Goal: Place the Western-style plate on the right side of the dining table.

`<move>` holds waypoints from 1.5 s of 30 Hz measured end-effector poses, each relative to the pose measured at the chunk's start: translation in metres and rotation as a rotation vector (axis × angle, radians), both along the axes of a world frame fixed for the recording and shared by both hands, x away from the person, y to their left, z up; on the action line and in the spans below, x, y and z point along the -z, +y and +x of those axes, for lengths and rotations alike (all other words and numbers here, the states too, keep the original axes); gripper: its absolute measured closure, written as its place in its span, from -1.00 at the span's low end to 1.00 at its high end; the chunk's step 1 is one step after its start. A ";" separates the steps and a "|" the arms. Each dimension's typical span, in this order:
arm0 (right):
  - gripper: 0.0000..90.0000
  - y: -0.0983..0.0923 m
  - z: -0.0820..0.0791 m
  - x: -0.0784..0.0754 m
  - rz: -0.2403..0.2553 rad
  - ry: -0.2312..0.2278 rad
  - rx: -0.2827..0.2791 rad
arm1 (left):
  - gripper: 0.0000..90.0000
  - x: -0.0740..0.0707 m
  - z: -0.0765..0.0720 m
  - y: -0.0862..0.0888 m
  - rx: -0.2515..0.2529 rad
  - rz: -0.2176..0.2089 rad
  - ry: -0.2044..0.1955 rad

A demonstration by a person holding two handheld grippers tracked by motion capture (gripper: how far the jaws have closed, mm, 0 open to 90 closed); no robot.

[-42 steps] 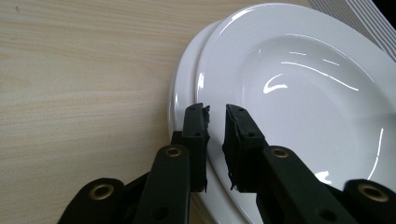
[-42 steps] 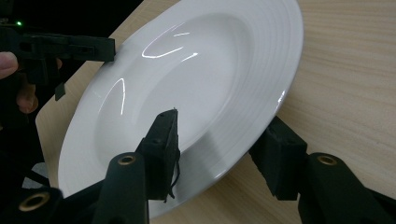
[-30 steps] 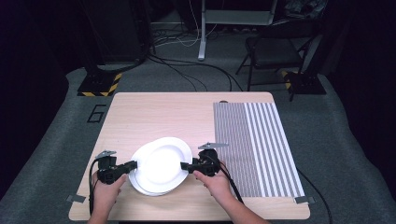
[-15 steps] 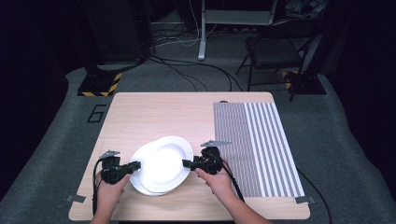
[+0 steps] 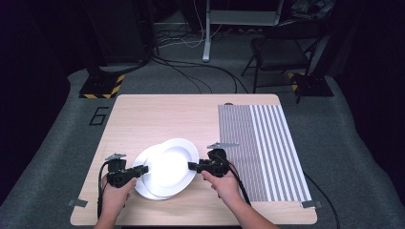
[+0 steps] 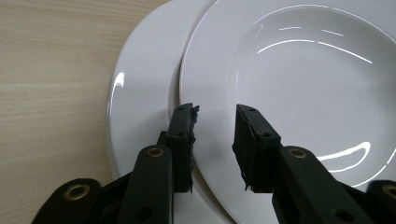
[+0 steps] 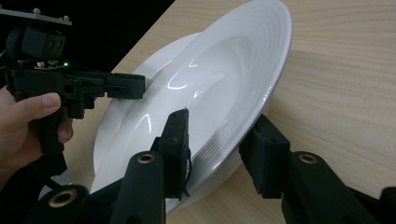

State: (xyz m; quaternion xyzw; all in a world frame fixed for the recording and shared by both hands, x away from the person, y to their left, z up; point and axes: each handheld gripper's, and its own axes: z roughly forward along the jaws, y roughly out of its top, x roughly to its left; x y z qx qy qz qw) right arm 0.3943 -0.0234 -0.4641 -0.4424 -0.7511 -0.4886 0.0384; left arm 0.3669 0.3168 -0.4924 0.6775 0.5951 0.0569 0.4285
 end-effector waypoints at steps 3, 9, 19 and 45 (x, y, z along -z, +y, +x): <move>0.39 0.000 -0.001 0.000 -0.009 -0.010 -0.007 | 0.50 0.000 0.000 -0.001 -0.004 0.001 -0.004; 0.40 0.000 -0.001 0.001 -0.027 -0.005 0.001 | 0.49 -0.001 0.001 -0.001 -0.007 -0.007 -0.004; 0.43 -0.003 -0.001 0.004 -0.031 -0.004 0.003 | 0.45 -0.002 0.003 -0.003 -0.007 0.012 0.022; 0.40 -0.009 -0.001 0.006 -0.042 -0.002 0.021 | 0.22 0.004 0.001 -0.008 0.026 -0.038 0.041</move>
